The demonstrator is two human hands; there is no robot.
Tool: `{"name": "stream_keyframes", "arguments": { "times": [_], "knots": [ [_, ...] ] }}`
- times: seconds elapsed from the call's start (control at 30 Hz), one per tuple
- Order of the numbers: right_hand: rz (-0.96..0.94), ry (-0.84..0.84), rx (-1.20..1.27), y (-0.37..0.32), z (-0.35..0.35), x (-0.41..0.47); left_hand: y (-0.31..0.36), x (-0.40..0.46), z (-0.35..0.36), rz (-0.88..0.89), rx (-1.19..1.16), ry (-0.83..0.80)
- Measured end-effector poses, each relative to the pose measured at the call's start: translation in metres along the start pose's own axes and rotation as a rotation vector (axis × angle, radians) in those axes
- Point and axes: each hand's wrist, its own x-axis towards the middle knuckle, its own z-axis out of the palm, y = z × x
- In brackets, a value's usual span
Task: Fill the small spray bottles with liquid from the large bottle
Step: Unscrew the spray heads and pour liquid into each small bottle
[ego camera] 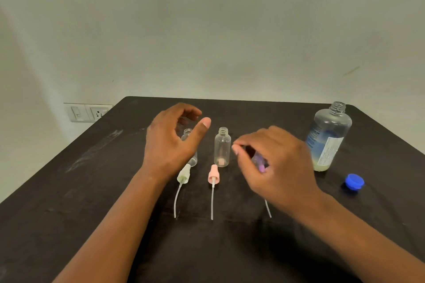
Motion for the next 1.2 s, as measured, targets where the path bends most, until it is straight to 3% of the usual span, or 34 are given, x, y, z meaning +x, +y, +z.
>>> {"name": "stream_keyframes", "arguments": {
  "times": [0.13, 0.4, 0.57, 0.77, 1.03, 1.2],
  "knots": [
    [-0.009, 0.175, -0.095, 0.028, -0.022, 0.004, 0.019, -0.005, 0.007, 0.152, 0.023, 0.089],
    [0.193, 0.348, -0.201, 0.079, -0.051, -0.003, 0.067, -0.01, 0.028, 0.435, 0.216, -0.05],
    [0.481, 0.422, -0.122, 0.1, -0.067, -0.002, 0.096, -0.007, 0.055, 0.274, 0.328, -0.168],
    [0.676, 0.218, -0.112, 0.113, -0.065, -0.005, 0.094, -0.004, 0.088, 0.032, 0.5, -0.295],
    [0.908, -0.131, -0.178, 0.11, -0.066, -0.002, 0.082, -0.012, 0.098, -0.04, 0.516, -0.3],
    [0.97, -0.186, -0.238, 0.108, -0.063, -0.004, 0.076, -0.014, 0.103, -0.046, 0.496, -0.311]
  ]
}}
